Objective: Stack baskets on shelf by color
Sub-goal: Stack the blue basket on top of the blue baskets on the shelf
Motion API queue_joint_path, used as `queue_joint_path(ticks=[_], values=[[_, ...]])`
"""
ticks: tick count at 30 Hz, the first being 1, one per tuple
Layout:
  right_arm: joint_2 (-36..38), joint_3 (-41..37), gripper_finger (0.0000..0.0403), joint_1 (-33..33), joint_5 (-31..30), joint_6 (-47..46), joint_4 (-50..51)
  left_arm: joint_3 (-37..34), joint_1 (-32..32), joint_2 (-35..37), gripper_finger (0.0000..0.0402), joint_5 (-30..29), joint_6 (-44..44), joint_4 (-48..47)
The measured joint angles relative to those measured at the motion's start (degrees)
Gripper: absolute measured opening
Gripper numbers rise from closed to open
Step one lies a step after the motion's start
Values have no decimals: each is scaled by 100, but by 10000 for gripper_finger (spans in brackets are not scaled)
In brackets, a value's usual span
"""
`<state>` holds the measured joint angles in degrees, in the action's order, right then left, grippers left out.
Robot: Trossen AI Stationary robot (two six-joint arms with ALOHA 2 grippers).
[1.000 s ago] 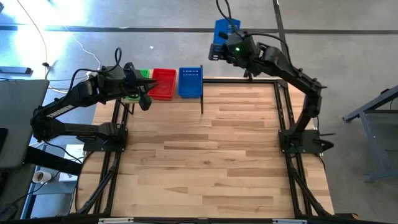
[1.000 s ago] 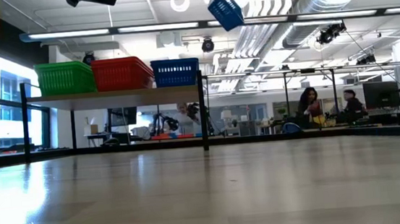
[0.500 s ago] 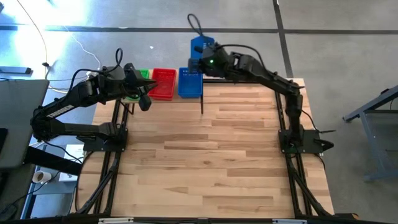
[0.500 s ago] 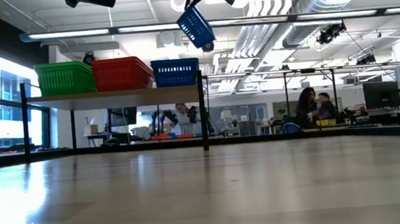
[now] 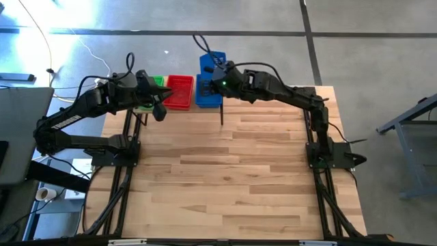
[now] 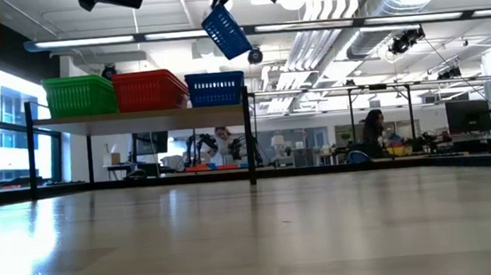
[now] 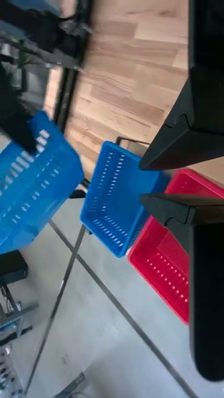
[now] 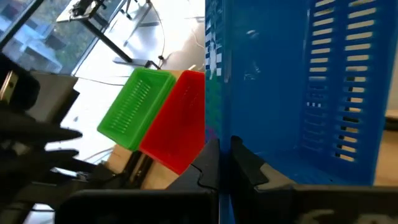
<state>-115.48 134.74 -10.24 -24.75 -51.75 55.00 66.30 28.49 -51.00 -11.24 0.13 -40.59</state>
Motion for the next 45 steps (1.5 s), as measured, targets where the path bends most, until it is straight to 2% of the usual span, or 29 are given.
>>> queue_joint_path(ticks=[4, 8, 17, 23, 31, 45], values=[[-2, 0, 0, 116, -219, 407, 21, 0, 0, -62, 62, -25, -273, 132], [-2, 0, 0, 138, -418, 423, 82, 0, 0, -153, 62, -31, -294, 154], [-134, -2, 0, -263, 744, 190, -508, 0, 0, -386, 62, -43, -390, 152], [-211, -3, 0, -283, 1167, -411, -52, 0, 0, -414, 62, -53, -447, 148], [-215, -2, 0, -273, 1432, -948, 59, 0, -2, -414, 62, -53, -445, 143], [-299, -2, 0, -328, 1178, -991, 507, 0, -2, -412, 62, -51, -294, 141]])
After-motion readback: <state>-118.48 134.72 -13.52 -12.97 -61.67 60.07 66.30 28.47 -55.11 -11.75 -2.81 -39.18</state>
